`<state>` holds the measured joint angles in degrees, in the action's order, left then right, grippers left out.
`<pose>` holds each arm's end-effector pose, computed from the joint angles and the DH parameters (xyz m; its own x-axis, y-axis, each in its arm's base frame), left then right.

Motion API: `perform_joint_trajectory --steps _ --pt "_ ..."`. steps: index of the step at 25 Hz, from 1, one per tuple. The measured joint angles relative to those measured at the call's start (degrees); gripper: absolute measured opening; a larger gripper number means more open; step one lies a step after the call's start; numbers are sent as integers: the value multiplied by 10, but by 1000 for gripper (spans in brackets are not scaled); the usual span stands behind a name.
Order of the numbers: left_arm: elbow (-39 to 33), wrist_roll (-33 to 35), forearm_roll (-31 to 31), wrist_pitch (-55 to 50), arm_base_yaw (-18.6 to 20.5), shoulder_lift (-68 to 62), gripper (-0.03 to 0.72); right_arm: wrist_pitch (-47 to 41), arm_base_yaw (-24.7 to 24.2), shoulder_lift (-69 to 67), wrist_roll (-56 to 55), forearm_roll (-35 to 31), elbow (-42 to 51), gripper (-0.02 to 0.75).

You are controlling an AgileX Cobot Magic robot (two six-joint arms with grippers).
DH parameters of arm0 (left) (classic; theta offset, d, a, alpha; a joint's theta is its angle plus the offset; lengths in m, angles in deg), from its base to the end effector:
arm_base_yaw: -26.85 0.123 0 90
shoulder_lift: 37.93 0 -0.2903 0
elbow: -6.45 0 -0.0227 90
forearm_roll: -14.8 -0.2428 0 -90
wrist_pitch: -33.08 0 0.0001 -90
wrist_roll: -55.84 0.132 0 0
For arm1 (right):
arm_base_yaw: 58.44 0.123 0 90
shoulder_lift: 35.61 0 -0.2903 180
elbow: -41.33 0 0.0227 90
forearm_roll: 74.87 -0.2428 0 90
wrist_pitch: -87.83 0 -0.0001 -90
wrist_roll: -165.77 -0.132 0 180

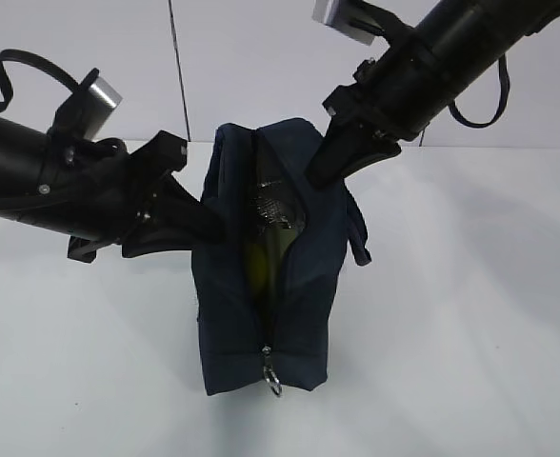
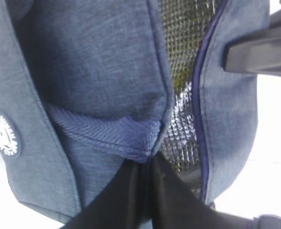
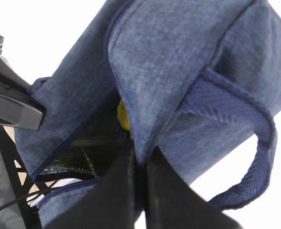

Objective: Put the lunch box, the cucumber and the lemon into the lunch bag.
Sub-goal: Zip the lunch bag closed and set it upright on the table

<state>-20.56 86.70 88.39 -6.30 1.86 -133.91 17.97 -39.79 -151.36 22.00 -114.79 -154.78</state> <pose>0.2551 -0.2076 0.2232 -0.9571 -0.0963 -0.2734 0.1594 0.6129 -0.7739 0.3517 0.2027 0.2649 -0.7134 -0.5311 -0.4571 -0.7006 0.5543 0.4494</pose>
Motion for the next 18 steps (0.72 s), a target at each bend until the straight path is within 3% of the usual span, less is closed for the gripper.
perform_joint_trajectory --steps 18 --pt "0 1 1 -24 0 0 10 -9 0 14 -3 27 0 21"
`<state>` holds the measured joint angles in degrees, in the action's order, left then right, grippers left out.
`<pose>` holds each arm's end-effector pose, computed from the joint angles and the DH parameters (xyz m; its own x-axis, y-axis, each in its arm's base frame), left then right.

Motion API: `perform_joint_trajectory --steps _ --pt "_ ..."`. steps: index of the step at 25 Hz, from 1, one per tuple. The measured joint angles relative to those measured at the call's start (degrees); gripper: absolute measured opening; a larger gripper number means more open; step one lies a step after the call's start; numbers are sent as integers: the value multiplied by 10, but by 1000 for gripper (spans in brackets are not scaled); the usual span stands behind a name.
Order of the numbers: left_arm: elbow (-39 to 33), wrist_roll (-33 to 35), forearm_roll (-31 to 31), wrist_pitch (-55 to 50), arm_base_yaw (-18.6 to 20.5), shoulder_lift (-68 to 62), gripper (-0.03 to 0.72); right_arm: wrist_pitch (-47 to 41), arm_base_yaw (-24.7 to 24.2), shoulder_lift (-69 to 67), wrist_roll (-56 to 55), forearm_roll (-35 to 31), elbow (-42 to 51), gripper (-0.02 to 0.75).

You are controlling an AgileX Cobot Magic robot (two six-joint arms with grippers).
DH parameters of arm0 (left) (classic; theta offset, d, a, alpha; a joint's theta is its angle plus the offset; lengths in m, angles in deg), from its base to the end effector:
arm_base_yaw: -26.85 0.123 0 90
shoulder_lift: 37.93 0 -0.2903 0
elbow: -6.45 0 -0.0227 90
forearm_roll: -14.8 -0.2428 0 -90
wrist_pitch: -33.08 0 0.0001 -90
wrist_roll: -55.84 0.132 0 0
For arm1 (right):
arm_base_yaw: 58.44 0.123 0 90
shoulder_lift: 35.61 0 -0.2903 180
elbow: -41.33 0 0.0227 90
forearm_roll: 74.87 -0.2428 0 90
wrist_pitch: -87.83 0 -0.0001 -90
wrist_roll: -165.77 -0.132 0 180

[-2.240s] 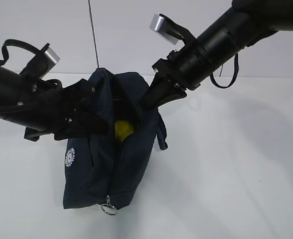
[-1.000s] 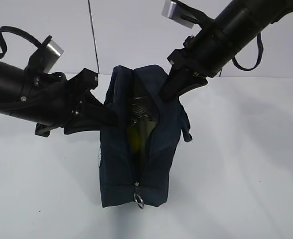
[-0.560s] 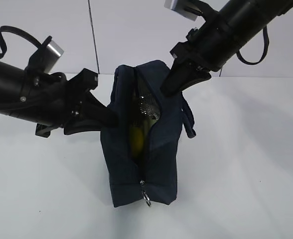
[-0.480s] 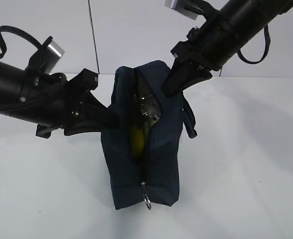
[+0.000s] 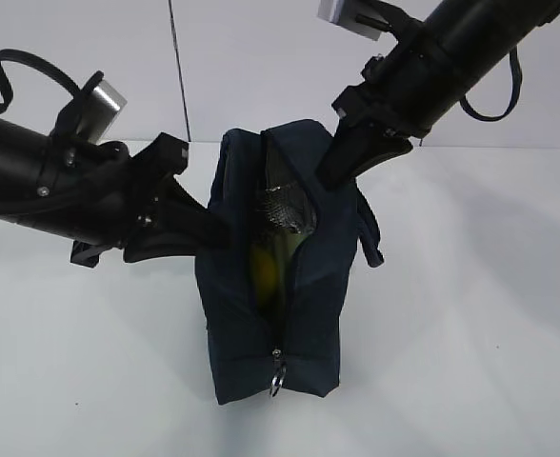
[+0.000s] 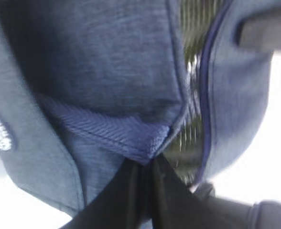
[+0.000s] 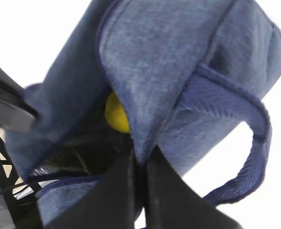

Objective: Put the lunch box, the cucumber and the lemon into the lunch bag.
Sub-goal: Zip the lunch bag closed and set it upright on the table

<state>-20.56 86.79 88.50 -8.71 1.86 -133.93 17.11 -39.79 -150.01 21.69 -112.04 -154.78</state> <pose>0.2501 -0.2098 0.2242 -0.9650 -0.0681 -0.2531 0.1643 0.5950 -0.7867 0.3475 0.1968 0.2703 -0.6964 -0.5579 -0.4514 -0.7172 0.5625 0.4113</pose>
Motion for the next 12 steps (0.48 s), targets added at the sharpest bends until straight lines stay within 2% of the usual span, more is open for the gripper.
perform_joint_trajectory --steps 5,12 --pt "0 4 5 -3 -4 -25 10 0 0 0 -8 12 0 21" --pt "0 51 35 34 -52 -40 10 0 0 0 -11 36 0 21"
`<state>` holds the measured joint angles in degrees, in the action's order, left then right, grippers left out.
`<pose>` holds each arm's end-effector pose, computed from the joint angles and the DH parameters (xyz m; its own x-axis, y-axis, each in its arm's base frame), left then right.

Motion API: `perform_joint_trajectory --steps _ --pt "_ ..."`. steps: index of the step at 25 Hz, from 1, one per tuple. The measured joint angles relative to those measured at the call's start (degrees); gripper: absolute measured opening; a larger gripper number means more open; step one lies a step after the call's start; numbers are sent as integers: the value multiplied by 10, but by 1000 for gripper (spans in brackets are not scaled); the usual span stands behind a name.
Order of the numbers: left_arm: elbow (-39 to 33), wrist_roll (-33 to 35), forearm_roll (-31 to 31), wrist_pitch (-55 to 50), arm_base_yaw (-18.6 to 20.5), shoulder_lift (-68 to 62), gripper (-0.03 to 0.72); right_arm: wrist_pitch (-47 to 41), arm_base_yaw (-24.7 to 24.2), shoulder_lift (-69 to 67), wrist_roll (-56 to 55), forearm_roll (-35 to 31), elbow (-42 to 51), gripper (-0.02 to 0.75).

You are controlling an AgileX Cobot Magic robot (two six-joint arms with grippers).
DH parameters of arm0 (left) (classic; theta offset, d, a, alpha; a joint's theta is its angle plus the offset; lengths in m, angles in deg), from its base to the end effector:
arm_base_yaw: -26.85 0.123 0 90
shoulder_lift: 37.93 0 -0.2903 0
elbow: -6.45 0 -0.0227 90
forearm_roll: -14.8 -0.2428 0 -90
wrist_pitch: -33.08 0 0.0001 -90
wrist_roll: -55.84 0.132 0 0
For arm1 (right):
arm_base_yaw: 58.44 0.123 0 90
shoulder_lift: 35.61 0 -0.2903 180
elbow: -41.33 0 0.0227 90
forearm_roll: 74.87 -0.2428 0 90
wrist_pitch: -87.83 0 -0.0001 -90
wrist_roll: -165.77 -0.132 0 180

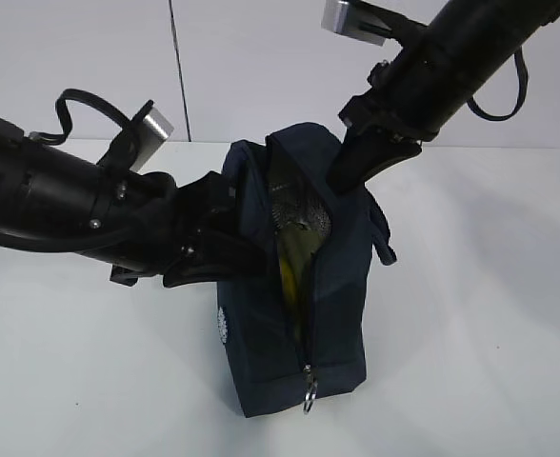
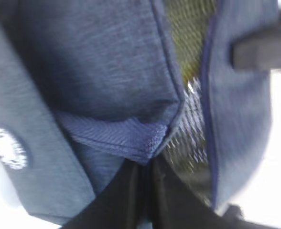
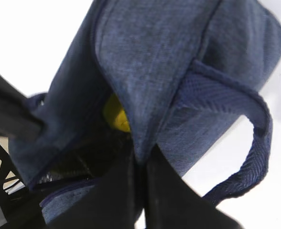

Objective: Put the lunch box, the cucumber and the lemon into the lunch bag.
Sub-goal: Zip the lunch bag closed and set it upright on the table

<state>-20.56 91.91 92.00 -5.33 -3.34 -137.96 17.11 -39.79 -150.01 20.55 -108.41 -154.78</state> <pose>0.2446 -0.2349 0.2039 -0.9635 -0.0031 -0.2678 0.2115 0.6046 -0.7679 0.3489 0.1904 0.2658 -0.6967 -0.5788 -0.4238 -0.7165 0.5905 0.3714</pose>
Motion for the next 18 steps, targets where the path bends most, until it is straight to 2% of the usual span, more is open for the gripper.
perform_joint_trajectory --steps 18 --pt "5 7 -25 95 7 0 10 20 0 0 15 -14 20 21"
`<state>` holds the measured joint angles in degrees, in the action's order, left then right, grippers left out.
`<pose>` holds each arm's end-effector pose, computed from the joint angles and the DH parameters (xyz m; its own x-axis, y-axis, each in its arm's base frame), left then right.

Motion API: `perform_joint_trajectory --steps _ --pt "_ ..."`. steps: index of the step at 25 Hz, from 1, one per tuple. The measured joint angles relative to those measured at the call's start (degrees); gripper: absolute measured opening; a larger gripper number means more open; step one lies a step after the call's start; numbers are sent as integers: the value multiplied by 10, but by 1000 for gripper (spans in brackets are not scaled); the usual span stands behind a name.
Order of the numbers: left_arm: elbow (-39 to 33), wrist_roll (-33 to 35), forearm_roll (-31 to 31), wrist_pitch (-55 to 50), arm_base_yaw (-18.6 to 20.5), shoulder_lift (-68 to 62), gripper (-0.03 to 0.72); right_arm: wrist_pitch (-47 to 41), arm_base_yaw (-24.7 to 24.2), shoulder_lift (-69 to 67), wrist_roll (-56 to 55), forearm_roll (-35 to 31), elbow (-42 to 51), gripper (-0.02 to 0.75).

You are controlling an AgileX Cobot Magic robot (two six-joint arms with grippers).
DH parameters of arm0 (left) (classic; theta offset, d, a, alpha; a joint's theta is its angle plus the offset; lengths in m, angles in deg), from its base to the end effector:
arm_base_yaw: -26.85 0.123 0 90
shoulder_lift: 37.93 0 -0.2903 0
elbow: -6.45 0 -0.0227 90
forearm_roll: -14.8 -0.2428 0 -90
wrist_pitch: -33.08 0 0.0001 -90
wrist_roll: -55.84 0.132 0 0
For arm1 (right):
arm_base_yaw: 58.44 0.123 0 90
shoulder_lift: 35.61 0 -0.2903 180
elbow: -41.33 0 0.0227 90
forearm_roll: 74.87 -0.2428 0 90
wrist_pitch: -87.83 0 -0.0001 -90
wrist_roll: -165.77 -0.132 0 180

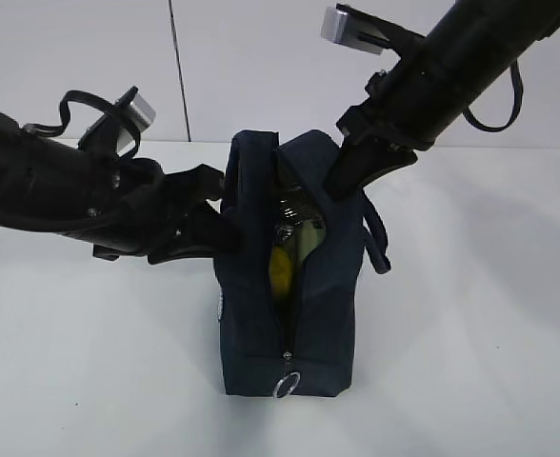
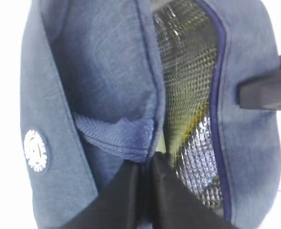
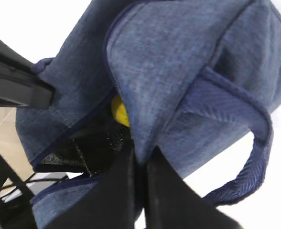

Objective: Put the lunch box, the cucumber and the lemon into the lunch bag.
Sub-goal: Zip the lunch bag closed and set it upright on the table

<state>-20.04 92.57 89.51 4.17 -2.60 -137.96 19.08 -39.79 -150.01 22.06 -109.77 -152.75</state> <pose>0.2675 -0.2218 0.2003 -0.9212 -0.0760 -0.3817 0.2254 0.6953 -0.6824 0.3487 0.1920 0.2584 -0.6966 -0.5710 -0.4343 -0.7164 0.5854 0.3794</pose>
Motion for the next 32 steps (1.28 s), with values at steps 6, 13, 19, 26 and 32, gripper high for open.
perform_joint_trajectory --steps 6,13,19,26,32 --pt "27 8 -7 12 12 0 10 33 0 0 5 -1 1 21" --pt "28 9 -14 -4 13 -1 10 42 0 -13 11 -11 1 21" --pt "28 9 -19 -11 13 -4 10 41 0 -14 12 -8 1 21" --pt "29 9 -26 -13 13 -4 10 -7 0 -16 9 0 -43 295" --pt "29 10 -29 -15 13 -4 10 -12 0 -16 -23 1 -102 437"
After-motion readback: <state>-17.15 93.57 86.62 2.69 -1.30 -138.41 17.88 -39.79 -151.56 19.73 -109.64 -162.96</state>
